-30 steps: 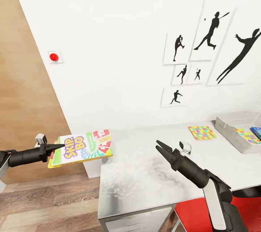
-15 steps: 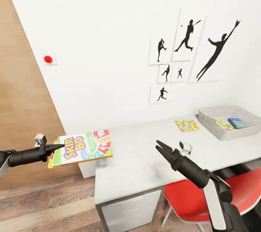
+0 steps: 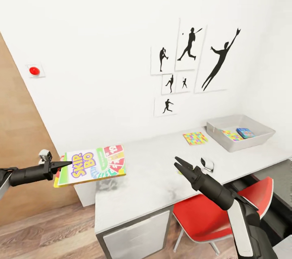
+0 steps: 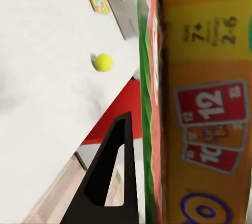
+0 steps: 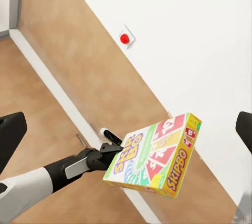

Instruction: Put all the toys in the child's room - the three board games (two on the bed and one on the table), the two jigsaw puzzles on the table, and the tennis ball on the table - inside the toy box on the table in the child's room.

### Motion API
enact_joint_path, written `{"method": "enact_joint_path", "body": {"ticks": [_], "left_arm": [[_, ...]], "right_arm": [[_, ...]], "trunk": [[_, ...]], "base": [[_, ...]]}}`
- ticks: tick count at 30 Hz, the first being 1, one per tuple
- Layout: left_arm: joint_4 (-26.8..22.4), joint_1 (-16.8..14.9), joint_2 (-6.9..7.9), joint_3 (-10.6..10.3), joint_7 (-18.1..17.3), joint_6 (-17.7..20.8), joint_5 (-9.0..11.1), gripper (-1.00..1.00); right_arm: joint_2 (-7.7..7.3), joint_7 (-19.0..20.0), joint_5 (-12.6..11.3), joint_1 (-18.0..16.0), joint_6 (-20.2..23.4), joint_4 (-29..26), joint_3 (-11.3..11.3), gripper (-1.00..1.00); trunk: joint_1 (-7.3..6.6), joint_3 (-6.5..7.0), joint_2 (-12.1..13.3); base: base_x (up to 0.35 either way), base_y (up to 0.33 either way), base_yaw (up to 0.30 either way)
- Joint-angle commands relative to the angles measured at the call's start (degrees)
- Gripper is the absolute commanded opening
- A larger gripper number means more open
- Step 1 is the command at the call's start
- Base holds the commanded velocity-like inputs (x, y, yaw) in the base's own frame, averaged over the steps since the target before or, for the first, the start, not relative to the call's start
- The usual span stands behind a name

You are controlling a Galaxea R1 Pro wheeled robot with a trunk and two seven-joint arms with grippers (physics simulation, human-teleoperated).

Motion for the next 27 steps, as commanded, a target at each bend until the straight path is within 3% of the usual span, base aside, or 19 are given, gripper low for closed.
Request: {"method": "enact_joint_path", "body": {"ticks": [1, 19, 27], "left_arm": [[-0.01, -0.03, 0.03, -0.01, -0.22, 0.59, 0.01, -1.00], [0.00, -0.03, -0.02, -0.07, -0.22, -0.10, 0.02, -1.00], [0.00, -0.04, 0.01, -0.07, -0.22, -0.16, 0.00, -1.00]], "right_arm": [[0.04, 0.13, -0.14, -0.07, 0.45, 0.00, -0.09, 1.00], [0.00, 0.09, -0.22, -0.08, 0.43, 0.00, -0.29, 1.00], [0.02, -0.22, -0.15, -0.09, 0.38, 0.05, -0.25, 1.00]], "trunk": [[0.04, -0.04, -0.12], [0.04, 1.42, -0.12], [0.04, 1.53, -0.12]], "base": [[0.000, 0.000, -0.208], [0.000, -0.106, -0.206], [0.000, -0.004, -0.038]]}}
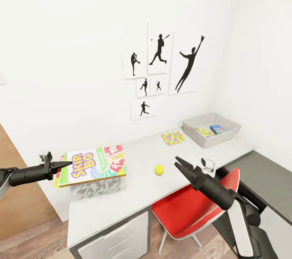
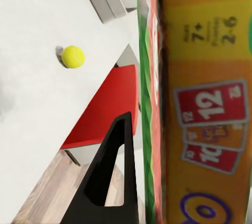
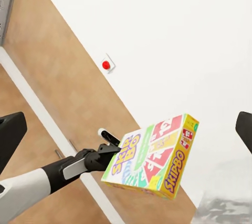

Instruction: Put all the toys in the child's room - the three board games (two on the bed and one on the table), the two jigsaw puzzles on the table, and the tennis ball on the table - inside the toy box on the table in the child's room.

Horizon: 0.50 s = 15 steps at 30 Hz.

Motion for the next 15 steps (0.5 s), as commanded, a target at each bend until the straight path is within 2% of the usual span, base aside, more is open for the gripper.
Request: {"method": "enact_joint_path", "body": {"ticks": [1, 9, 15], "left_arm": [[-0.01, -0.02, 0.02, -0.03, -0.22, 0.59, -0.02, -1.00], [-0.01, -0.02, 0.02, -0.03, -0.22, 0.58, -0.03, -1.00], [-0.04, -0.05, 0.03, -0.03, -0.22, 0.54, -0.02, -1.00]], "right_arm": [[0.05, 0.22, -0.17, -0.05, 0.45, 0.01, -0.12, 1.00], [0.04, 0.47, -0.42, -0.07, 0.47, 0.03, -0.21, 1.00], [-0.03, 0.48, -0.50, -0.06, 0.45, 0.03, -0.26, 1.00]], "trunk": [[0.04, -0.13, -0.13], [0.04, -0.07, -0.13], [0.04, 0.27, -0.13]], "base": [[0.000, -0.081, -0.002], [0.000, -0.237, -0.006], [0.000, -0.295, -0.166]]}}
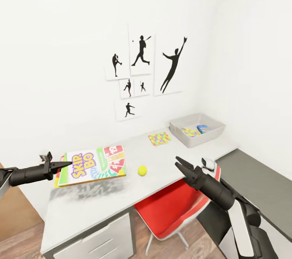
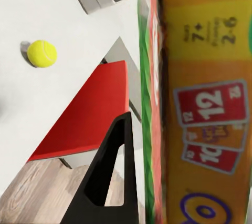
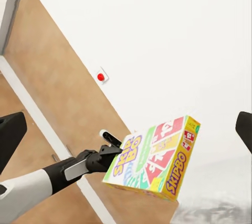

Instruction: Put all the toys in the child's room - the three board games (two on the bed and one on the table), the two jigsaw puzzles on the table, and the tennis ball on the table - inside the toy box on the table in the child's room.

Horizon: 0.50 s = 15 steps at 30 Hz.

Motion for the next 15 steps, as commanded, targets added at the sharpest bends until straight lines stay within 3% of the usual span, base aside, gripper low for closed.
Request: {"method": "enact_joint_path", "body": {"ticks": [1, 8, 13, 15], "left_arm": [[-0.03, -0.04, 0.03, 0.01, -0.24, 0.58, -0.01, -1.00], [-0.03, -0.01, 0.02, 0.01, -0.24, 0.58, -0.03, -1.00], [-0.06, -0.02, 0.03, 0.01, -0.24, 0.58, -0.04, -1.00], [-0.06, 0.01, 0.03, 0.01, -0.24, 0.58, -0.04, -1.00]], "right_arm": [[0.04, 0.12, -0.14, -0.06, 0.44, 0.02, -0.08, 1.00], [0.03, -0.04, -0.21, -0.10, 0.44, 0.02, -0.25, 1.00], [0.00, -0.55, -0.15, -0.09, 0.34, 0.08, -0.95, 1.00], [-0.03, -0.78, -0.11, -0.11, 0.34, 0.15, -3.60, 1.00]], "trunk": [[0.04, -0.06, -0.13], [0.04, 0.42, -0.13], [0.04, 0.76, -0.13], [0.04, 0.90, -0.13]], "base": [[0.000, -0.297, -0.208], [0.000, -0.273, -0.216], [0.045, -0.134, -0.219], [0.069, -0.098, -0.219]]}}
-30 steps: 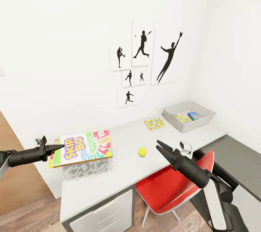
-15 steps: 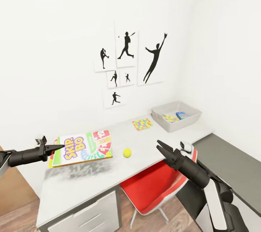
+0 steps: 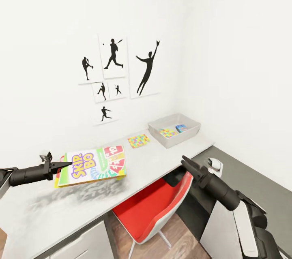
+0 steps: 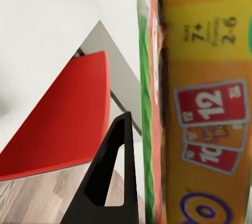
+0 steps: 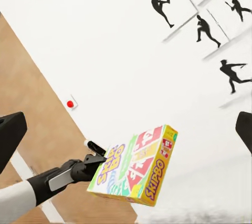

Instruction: Put all the toys in the child's room - the three board games (two on the bed and one on the table), the two jigsaw puzzles on the table, and the tennis ball on the table - inside the toy box on the table in the child's room.

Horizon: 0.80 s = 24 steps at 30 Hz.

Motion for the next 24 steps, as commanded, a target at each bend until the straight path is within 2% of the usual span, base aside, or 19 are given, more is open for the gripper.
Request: {"method": "enact_joint_path", "body": {"ticks": [1, 5, 8, 10, 12, 14, 19, 24], "left_arm": [[-0.04, -0.03, 0.02, 0.03, -0.23, 0.55, 0.09, -1.00], [-0.06, -0.02, 0.02, 0.03, -0.23, 0.55, 0.09, -1.00], [-0.07, -0.04, -0.02, 0.03, -0.23, 0.55, 0.09, -1.00], [-0.07, -0.03, -0.04, 0.02, -0.23, 0.55, 0.09, -1.00], [-0.07, -0.03, -0.01, -0.01, -0.23, 0.55, 0.04, -1.00], [-0.07, -0.02, 0.01, -0.02, -0.23, 0.55, 0.02, -1.00], [-0.07, -0.03, -0.05, 0.02, -0.23, 0.62, 0.00, -1.00], [-0.07, -0.01, -0.05, 0.03, -0.23, 0.57, 0.00, -1.00]], "right_arm": [[0.05, 0.08, -0.14, -0.08, 0.46, 0.06, -1.19, 1.00], [0.04, -0.48, 0.01, -0.09, 0.61, 1.50, -12.21, 1.00], [0.10, -2.98, 0.32, -0.06, 0.69, 1.94, -17.22, 1.00], [0.17, -7.09, 0.44, -0.04, 0.65, 2.06, -18.87, 1.00], [0.48, -11.86, 0.43, -0.05, 0.63, 1.98, -19.43, 1.00], [0.76, -14.37, 0.41, -0.05, 0.63, 1.85, -19.42, 1.00], [0.85, -16.31, 0.39, -0.05, 0.60, 1.90, -16.84, 1.00], [0.35, -17.06, 0.46, -0.10, 0.65, 2.04, -14.46, 1.00]], "trunk": [[0.05, -0.06, -0.13], [0.05, 0.21, -0.13], [0.05, 0.33, -0.13], [0.05, 0.35, -0.13], [0.05, 0.36, -0.13], [0.05, 0.37, -0.13], [0.05, 0.37, -0.13], [0.05, 0.37, -0.13]], "base": [[0.072, -0.094, -0.219], [0.075, -0.089, -0.216], [0.076, -0.086, -0.132], [0.076, -0.083, -0.043], [0.050, -0.063, -0.017], [0.020, -0.027, -0.007], [0.005, -0.061, -0.002], [0.016, -0.204, 0.000]]}}
